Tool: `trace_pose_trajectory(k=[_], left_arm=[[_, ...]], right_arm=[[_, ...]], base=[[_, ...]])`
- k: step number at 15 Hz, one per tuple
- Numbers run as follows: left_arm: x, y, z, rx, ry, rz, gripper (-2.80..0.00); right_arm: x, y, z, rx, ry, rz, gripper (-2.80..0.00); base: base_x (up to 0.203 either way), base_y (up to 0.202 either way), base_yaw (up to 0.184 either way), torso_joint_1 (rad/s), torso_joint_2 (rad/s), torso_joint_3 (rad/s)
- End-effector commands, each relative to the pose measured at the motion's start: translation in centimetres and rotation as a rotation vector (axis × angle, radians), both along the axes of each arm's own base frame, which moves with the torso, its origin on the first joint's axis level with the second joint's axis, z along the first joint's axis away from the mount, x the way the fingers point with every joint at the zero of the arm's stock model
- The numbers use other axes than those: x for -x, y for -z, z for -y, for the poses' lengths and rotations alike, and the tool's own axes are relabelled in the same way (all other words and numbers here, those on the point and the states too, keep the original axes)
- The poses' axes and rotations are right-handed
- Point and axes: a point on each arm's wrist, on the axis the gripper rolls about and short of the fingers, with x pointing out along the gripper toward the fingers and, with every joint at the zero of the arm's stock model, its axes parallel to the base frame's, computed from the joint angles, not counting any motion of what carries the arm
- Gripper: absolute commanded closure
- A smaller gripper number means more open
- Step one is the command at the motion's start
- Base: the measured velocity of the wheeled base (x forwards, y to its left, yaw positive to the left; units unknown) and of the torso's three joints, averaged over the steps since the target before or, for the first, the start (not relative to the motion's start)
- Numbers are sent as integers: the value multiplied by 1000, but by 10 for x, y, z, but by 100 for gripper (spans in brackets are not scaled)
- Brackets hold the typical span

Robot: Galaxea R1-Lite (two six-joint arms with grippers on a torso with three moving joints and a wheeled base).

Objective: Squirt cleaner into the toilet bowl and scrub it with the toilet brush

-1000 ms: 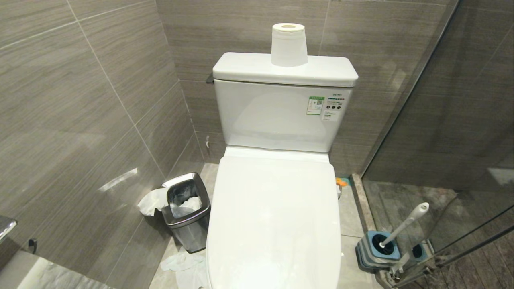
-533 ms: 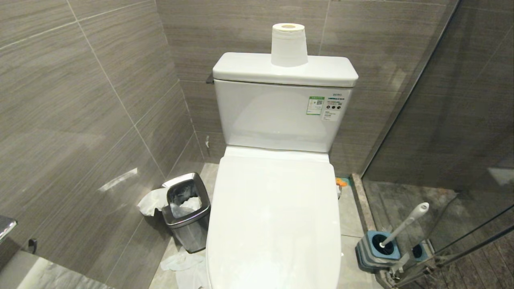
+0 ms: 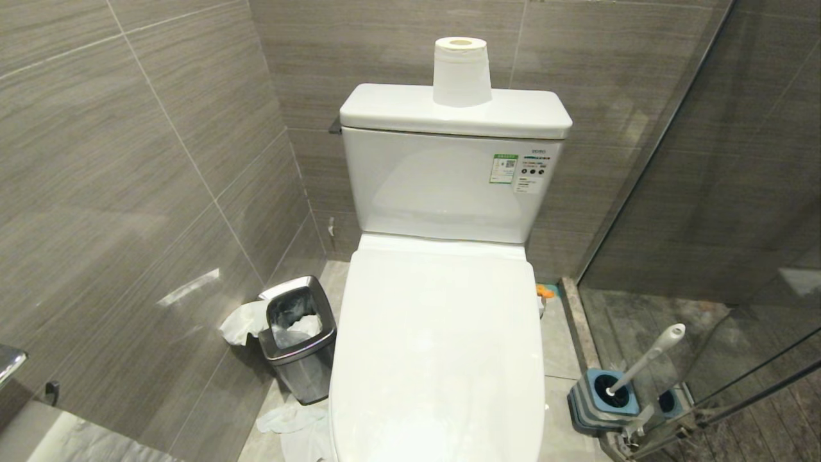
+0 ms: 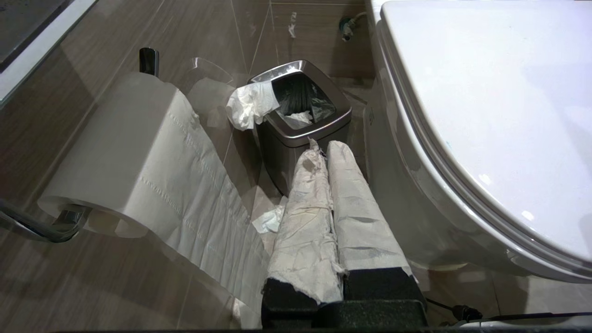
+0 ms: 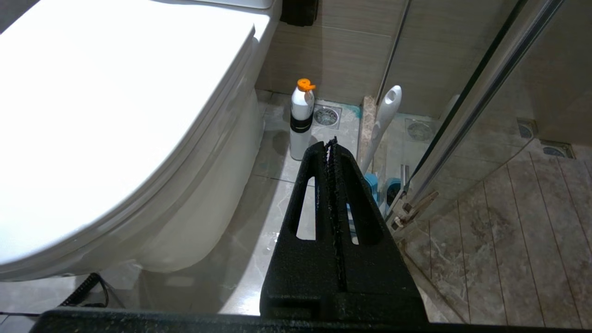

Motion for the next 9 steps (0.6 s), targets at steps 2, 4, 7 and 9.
trace_pose_trajectory(k=[2, 4, 7, 9], left_arm=[[0, 0, 0, 0, 1, 0, 0], [0, 0, 0, 0, 1, 0, 0], [0, 0, 0, 0, 1, 1, 0], [0, 0, 0, 0, 1, 1, 0]], right_arm=[[0, 0, 0, -2, 1, 0, 0], [0, 0, 0, -4, 1, 0, 0], [0, 0, 0, -5, 2, 0, 0], [0, 0, 0, -7, 2, 0, 0]], base=[[0, 0, 0, 0, 0, 0], [0, 0, 0, 0, 0, 0], [0, 0, 0, 0, 0, 0], [0, 0, 0, 0, 0, 0]])
